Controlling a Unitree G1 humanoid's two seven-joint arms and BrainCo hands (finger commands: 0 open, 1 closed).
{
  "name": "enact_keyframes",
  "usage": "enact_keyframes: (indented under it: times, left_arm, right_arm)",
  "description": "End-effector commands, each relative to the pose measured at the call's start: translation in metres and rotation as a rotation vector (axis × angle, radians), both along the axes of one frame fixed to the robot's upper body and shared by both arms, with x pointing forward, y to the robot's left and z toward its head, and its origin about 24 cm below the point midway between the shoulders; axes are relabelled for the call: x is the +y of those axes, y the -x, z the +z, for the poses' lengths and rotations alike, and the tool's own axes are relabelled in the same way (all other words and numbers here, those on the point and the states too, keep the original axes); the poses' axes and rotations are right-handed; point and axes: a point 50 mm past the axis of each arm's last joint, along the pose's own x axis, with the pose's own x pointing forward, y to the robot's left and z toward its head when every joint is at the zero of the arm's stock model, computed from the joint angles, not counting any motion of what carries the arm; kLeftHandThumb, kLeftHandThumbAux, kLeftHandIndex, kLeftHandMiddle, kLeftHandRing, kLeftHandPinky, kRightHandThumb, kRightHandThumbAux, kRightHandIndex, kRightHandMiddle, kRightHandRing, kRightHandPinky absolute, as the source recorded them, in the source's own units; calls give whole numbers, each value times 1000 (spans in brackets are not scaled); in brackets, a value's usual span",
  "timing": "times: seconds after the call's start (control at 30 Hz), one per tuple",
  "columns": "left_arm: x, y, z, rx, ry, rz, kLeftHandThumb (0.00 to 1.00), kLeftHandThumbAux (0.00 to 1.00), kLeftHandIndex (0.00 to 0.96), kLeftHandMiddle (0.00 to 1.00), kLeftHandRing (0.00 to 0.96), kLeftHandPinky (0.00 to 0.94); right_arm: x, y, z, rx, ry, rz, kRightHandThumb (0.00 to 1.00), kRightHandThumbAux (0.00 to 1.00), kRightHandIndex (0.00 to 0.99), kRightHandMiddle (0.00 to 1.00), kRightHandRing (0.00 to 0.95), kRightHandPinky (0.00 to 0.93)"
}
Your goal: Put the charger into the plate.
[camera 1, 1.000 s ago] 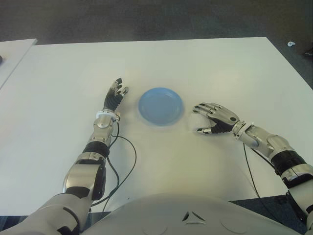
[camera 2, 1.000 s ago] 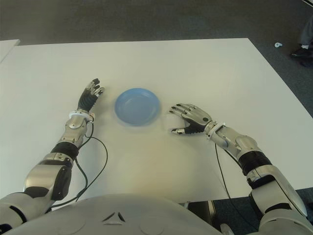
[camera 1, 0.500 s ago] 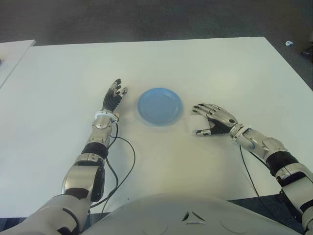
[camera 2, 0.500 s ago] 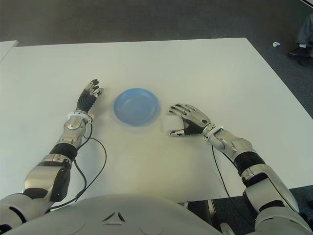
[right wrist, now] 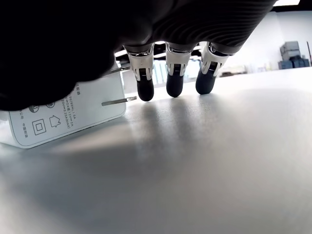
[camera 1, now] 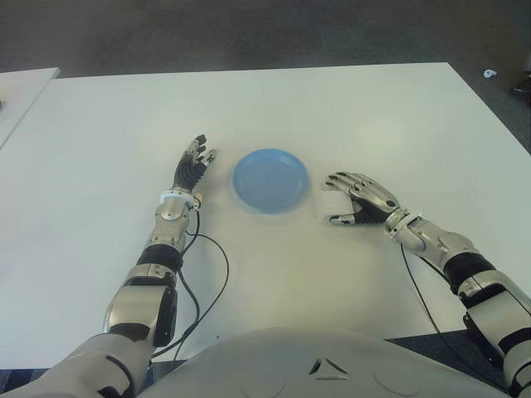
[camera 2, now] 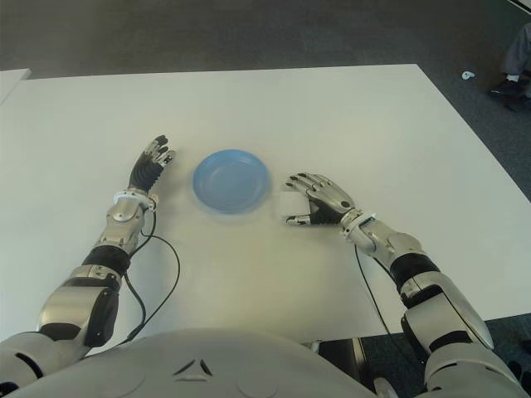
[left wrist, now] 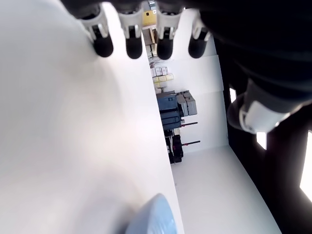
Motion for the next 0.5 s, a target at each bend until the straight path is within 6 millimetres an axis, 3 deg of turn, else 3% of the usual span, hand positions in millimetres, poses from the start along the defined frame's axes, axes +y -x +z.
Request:
enact_keyframes:
  times: [0.03, 0.5]
  left_arm:
    - [-2, 13, -19, 100, 19, -11, 0, 517, 0, 53, 26, 13]
    - [-6, 12, -18, 99, 18, -15, 0, 518, 0, 57, 32, 17]
  right_arm:
    - [-4, 18, -25, 122, 52, -16, 276, 126, 0, 0, 0, 0]
    - [-5, 13, -17, 107, 47, 3, 271, 136, 0, 0, 0, 33]
